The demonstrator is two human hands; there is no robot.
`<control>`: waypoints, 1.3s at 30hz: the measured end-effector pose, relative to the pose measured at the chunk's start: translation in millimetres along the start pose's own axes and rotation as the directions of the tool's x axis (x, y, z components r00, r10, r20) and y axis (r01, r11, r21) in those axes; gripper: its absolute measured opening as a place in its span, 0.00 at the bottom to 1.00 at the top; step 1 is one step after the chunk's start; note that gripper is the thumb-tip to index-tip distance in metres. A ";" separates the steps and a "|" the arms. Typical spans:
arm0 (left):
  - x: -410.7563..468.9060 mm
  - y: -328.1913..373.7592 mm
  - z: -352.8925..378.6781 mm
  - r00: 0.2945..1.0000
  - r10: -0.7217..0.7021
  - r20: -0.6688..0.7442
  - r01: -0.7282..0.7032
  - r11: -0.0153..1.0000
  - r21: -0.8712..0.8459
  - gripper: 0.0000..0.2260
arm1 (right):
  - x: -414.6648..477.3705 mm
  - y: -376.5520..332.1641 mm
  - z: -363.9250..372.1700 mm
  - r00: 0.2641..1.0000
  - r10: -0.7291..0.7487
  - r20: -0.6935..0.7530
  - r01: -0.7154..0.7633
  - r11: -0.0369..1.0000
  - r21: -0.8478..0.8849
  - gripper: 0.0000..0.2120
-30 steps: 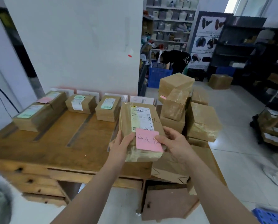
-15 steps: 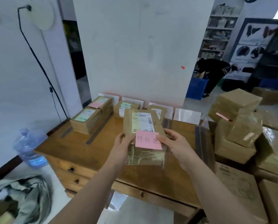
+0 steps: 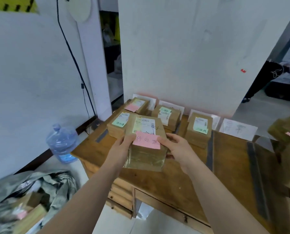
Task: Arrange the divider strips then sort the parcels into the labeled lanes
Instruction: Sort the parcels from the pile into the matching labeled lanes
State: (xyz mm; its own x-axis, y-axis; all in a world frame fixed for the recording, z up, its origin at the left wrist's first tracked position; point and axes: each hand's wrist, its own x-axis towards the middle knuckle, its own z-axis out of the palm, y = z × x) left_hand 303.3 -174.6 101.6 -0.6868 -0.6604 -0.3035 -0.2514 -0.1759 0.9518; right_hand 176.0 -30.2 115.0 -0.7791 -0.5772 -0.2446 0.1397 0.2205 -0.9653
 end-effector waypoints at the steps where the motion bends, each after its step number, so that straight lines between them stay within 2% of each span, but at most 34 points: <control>1: 3.5 0.3 -9.1 1.000 0.007 -0.030 -0.007 1.000 0.005 0.22 | 6.1 -1.2 9.3 1.000 -0.003 0.018 0.003 1.000 -0.009 0.16; 7: 16.7 -2.4 -70.1 0.981 -0.017 -0.193 0.023 0.999 0.030 0.31 | 35.3 -1.5 72.6 0.987 0.006 0.159 0.000 0.999 -0.038 0.11; 11: 27.5 -8.9 -106.1 0.981 -0.069 -0.179 0.080 0.995 0.057 0.37 | 42.0 5.3 110.1 0.979 0.061 0.193 -0.055 0.998 -0.039 0.10; 14: 45.6 -16.5 -130.6 0.983 -0.108 -0.146 0.121 0.989 0.082 0.33 | 49.6 8.3 135.1 0.977 0.102 0.189 -0.093 0.994 -0.056 0.10; 17: 72.2 -28.0 -154.6 0.986 -0.142 -0.091 0.154 0.978 0.144 0.21 | 57.0 13.9 157.9 0.982 0.140 0.128 -0.134 0.989 -0.056 0.15; 19: 91.4 -35.4 -168.6 0.986 -0.161 -0.037 0.165 0.967 0.193 0.17 | 61.7 21.0 172.2 0.982 0.177 0.072 -0.174 0.984 -0.041 0.19; 23: 126.4 -50.0 -188.6 0.977 -0.185 0.105 0.150 0.949 0.276 0.15 | 69.6 40.3 198.9 0.974 0.225 -0.025 -0.225 0.974 0.004 0.23; 28: 153.3 -66.1 -205.8 0.962 -0.165 0.217 0.095 0.949 0.300 0.12 | 81.3 69.0 226.2 0.958 0.247 -0.148 -0.248 0.969 0.014 0.23; 34: 176.9 -82.3 -216.1 0.949 -0.157 0.274 0.072 0.952 0.297 0.12 | 97.7 88.1 246.8 0.947 0.239 -0.217 -0.257 0.965 -0.059 0.22; 39: 189.7 -94.6 -219.5 0.936 -0.155 0.315 0.053 0.950 0.308 0.14 | 108.8 101.9 257.0 0.941 0.218 -0.259 -0.258 0.957 -0.131 0.27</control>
State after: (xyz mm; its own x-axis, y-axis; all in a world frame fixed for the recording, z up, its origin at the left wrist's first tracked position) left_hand 346.4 -443.5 -36.0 -0.8191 -0.3611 -0.4457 -0.4855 0.0225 0.8740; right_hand 262.5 -272.7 -33.3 -0.8609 -0.2910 -0.4172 0.2550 0.4628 -0.8490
